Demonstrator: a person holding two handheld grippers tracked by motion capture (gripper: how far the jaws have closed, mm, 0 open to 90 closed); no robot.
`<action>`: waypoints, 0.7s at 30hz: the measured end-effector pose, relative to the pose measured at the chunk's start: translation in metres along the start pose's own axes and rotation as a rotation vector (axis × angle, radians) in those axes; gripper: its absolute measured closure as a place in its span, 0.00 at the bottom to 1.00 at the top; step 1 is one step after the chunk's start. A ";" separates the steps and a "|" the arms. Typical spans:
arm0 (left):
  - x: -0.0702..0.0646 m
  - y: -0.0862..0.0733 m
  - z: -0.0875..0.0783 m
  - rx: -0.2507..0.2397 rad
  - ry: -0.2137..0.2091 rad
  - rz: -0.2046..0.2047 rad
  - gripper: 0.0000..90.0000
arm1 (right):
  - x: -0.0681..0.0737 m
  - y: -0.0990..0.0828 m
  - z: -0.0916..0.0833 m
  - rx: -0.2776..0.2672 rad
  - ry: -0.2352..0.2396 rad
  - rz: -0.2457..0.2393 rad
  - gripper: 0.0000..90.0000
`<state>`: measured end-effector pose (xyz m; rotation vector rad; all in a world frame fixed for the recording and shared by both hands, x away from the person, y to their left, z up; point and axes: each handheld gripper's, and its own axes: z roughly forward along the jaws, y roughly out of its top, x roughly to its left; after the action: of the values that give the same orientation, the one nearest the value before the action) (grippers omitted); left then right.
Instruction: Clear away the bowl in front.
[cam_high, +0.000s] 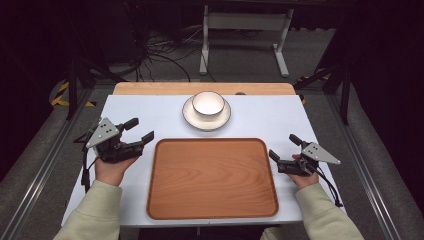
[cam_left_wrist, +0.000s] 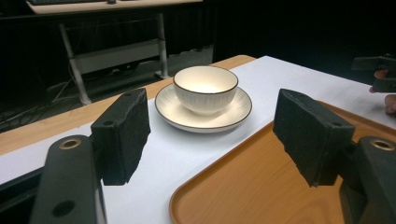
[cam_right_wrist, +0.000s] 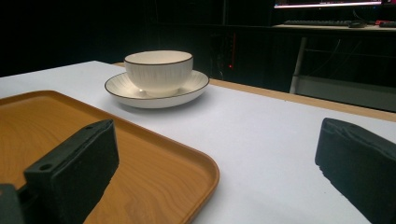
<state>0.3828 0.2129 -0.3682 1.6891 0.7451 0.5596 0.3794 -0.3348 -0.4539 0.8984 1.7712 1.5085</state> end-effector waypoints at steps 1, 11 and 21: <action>0.000 0.002 0.003 0.003 -0.002 0.001 0.31 | 0.000 0.000 0.000 0.000 0.000 0.000 0.00; 0.009 0.017 0.029 0.007 -0.027 -0.018 0.32 | -0.001 0.000 0.000 0.004 -0.004 0.008 0.00; 0.018 0.028 0.050 0.016 -0.025 -0.026 0.33 | -0.001 0.000 -0.001 0.005 -0.012 0.014 0.00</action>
<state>0.4357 0.1883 -0.3529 1.6961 0.7544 0.5144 0.3798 -0.3363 -0.4534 0.9222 1.7648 1.5054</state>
